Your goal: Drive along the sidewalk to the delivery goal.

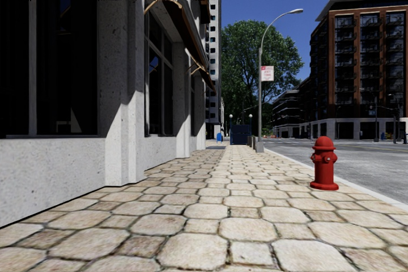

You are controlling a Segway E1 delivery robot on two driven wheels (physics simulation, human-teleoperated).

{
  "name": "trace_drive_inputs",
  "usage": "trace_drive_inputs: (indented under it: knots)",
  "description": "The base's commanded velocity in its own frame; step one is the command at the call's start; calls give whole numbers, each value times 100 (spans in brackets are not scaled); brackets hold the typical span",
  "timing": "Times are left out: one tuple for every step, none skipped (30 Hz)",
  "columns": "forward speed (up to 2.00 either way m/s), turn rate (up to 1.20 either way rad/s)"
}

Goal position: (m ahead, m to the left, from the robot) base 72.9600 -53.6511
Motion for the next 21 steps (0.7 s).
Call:
trace_drive_inputs:
  knots:
    - [194,0]
    - [194,0]
    - [194,0]
    - [194,0]
    - [193,0]
    - [193,0]
    - [193,0]
    - [193,0]
    - [193,0]
    - [193,0]
    - [193,0]
    - [194,0]
    - [194,0]
    - [194,0]
    - [194,0]
    - [194,0]
    - [194,0]
    - [200,0]
    - [200,0]
    - [200,0]
    - [200,0]
